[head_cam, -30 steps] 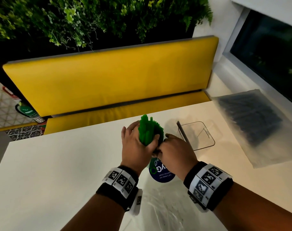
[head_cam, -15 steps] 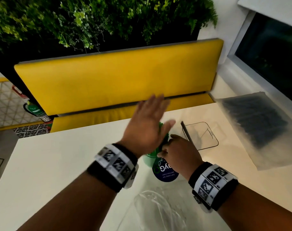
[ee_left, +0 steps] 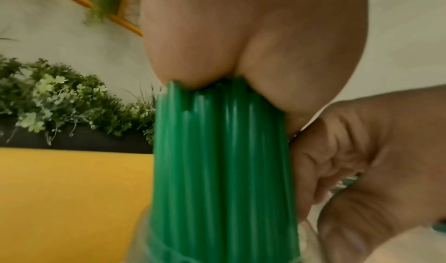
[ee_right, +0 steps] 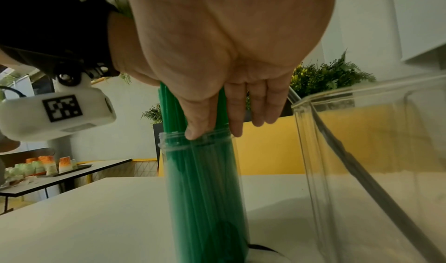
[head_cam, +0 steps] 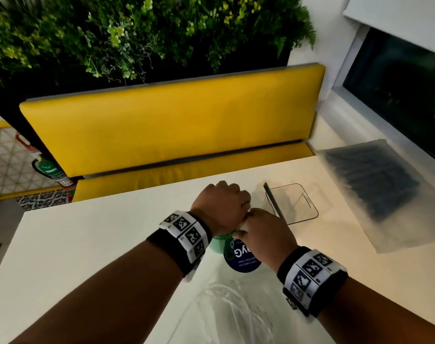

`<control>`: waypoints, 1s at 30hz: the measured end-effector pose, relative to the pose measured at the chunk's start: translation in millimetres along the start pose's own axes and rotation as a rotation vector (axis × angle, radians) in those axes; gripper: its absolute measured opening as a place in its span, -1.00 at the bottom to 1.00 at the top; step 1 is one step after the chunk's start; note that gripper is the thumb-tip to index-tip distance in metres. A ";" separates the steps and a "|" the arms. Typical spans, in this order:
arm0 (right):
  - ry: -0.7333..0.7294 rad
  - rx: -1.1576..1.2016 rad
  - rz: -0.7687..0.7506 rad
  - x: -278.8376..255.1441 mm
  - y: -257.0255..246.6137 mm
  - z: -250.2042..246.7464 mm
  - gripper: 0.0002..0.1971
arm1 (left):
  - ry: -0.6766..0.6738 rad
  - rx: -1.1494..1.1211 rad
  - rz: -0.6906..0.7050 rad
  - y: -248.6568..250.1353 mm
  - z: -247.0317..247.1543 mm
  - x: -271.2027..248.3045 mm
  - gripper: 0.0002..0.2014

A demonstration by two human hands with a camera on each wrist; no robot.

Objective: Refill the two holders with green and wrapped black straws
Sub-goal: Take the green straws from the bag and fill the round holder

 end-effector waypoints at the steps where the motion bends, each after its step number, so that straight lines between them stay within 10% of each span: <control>1: 0.007 -0.006 -0.009 -0.7 -1.6 -0.9 -0.70 | 0.005 -0.030 -0.013 -3.4 -3.0 0.2 -0.67; 6: 0.039 0.014 0.055 -3.2 1.4 6.5 -0.49 | -0.048 -0.055 -0.310 -22.2 2.9 -25.3 -0.38; 11: 0.053 0.099 0.103 -9.5 5.9 10.1 -0.56 | 0.011 -0.175 -0.113 -15.7 -24.2 -23.2 -0.61; 16: 0.057 0.130 0.117 -8.9 5.0 11.6 -0.69 | -0.138 -0.166 -0.149 -10.3 -6.3 -38.4 -0.26; 30: 0.034 0.211 0.162 -6.2 11.9 12.8 -0.64 | 0.240 -0.068 -0.018 -11.1 -25.3 -28.2 -0.63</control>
Point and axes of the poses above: each hand's wrist, its own x-axis towards the middle knuckle, its own z-axis out of the palm, y = z × x, the point moved 9 cm from there along x, towards the middle knuckle, and after that the axes turned 12 degrees about y, right-handed, at the moved point
